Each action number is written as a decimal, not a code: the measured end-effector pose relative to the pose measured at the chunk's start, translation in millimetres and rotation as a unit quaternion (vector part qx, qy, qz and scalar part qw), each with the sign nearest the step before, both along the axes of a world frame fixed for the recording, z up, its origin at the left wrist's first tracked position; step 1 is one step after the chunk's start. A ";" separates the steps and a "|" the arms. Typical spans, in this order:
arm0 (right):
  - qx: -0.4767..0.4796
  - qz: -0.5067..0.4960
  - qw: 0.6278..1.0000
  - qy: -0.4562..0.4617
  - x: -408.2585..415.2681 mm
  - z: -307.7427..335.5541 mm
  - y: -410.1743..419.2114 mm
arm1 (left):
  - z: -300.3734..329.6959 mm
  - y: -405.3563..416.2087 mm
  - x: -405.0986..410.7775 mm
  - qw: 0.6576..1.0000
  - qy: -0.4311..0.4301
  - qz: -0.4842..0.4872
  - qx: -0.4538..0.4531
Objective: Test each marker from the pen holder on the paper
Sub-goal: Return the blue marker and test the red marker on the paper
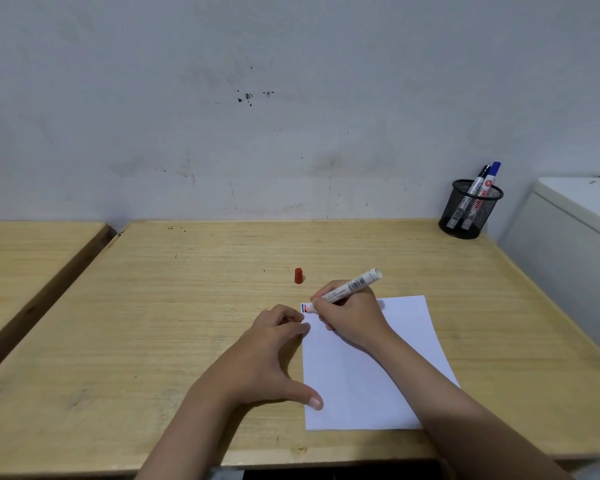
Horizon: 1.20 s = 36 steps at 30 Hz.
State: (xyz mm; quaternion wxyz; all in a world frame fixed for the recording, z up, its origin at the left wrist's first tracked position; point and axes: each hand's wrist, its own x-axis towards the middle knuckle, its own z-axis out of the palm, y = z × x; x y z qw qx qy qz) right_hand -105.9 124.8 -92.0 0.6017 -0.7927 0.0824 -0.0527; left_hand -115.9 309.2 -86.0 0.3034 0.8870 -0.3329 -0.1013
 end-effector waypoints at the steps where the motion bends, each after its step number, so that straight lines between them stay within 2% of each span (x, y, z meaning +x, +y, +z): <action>1: 0.000 0.000 1.000 -0.003 0.0 -0.3 0.1 | 0.1 -0.2 -0.3 1.000 0.000 0.000 0.002; 3: 0.008 -0.008 1.000 -0.011 -0.2 -1.6 -0.1 | -0.3 -0.1 -0.3 1.000 -0.002 0.001 0.004; 8: 0.128 -0.039 0.991 -0.027 1.9 -3.6 -3.3 | -0.1 0.4 1.9 1.000 -0.012 -0.003 0.011; 12: 0.175 -0.048 0.983 -0.031 2.0 0.2 -5.2 | 11.1 -3.1 14.3 0.998 -0.014 -0.021 0.050; 14: 0.208 -0.058 0.976 -0.032 2.5 2.2 -5.8 | 16.7 -6.6 26.8 0.999 -0.016 -0.002 0.030; 16: 0.238 -0.065 0.969 -0.030 3.1 3.5 -6.7 | 18.8 -11.8 42.3 0.997 -0.055 0.046 -0.015; 20: 0.252 -0.063 0.965 -0.030 3.2 3.3 -7.5 | 19.2 -27.2 72.5 0.982 -0.139 0.096 -0.084; 26: 0.243 -0.059 0.967 -0.038 0.1 5.6 -5.8 | 13.8 -46.9 97.5 0.989 -0.125 0.073 -0.007; 28: 0.224 -0.057 0.971 -0.058 -3.7 10.4 -6.1 | 15.9 -49.6 96.3 0.988 -0.094 0.111 -0.059; 30: 0.188 -0.066 0.975 -0.101 -9.2 18.6 -7.9 | 24.4 -49.8 89.6 0.973 -0.008 0.155 -0.172; 33: 0.158 -0.079 0.968 -0.177 -18.7 36.2 -11.1 | 46.3 -45.7 76.2 0.915 0.137 0.160 -0.345; 36: 0.154 -0.072 0.961 -0.219 -28.3 52.5 -11.4 | 65.6 -42.1 60.9 0.872 0.219 0.147 -0.412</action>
